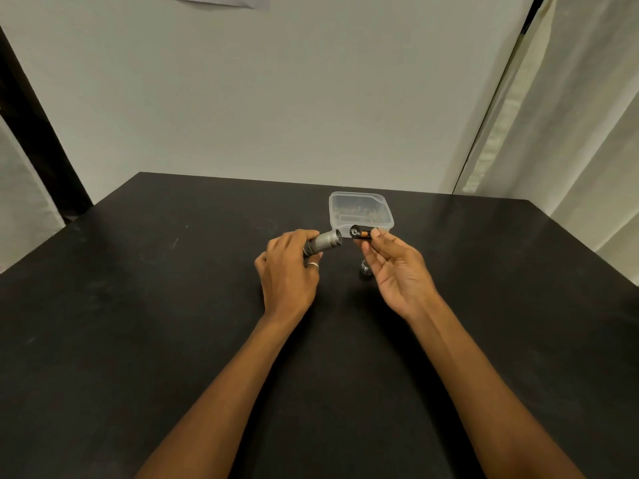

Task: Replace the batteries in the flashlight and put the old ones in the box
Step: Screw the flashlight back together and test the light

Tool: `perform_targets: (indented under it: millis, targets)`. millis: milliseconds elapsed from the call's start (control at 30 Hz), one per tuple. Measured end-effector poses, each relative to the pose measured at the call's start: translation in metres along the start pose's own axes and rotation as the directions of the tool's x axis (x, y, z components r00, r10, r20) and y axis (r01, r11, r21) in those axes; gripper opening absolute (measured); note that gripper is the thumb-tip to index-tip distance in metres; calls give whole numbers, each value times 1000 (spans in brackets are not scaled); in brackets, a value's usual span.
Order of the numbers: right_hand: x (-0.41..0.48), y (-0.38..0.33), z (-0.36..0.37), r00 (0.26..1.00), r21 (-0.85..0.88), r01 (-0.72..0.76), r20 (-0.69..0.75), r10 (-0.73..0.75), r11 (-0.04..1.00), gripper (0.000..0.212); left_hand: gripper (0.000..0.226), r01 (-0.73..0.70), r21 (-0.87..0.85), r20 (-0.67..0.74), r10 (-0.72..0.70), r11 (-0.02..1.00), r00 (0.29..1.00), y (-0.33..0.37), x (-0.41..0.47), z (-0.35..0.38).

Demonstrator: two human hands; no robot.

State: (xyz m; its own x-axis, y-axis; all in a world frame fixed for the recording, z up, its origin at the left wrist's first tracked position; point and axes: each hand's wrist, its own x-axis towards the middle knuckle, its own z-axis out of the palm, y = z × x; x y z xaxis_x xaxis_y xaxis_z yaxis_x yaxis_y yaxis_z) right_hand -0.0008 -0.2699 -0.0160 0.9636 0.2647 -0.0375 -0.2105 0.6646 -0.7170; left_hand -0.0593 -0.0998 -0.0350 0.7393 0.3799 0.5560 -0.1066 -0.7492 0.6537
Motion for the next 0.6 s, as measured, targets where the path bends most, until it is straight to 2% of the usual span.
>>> perform_targets:
  millis: [67, 167, 333, 467, 600]
  targets:
    - [0, 1, 0, 1000, -14, -1, -1, 1, 1000, 43, 32, 8, 5, -5, -8, 1000, 1000, 0, 0, 0]
    - [1, 3, 0, 1000, -70, 21, -7, -22, 997, 32, 34, 11, 5, 2, -11, 1000, 1000, 0, 1, 0]
    - [-1, 6, 2, 989, -285, 136, -23, -149, 949, 34, 37, -14, -13, 18, 14, 1000, 1000, 0, 1, -1]
    - [-4, 10, 5, 968, -506, 229, 25, -252, 832, 33, 38, -45, -37, 19, 46, 998, 999, 0, 1, 0]
    - [-5, 12, 8, 935, -671, 334, 147, -323, 662, 21, 38, -55, -60, 44, 58, 997, 997, -2, 1, 2]
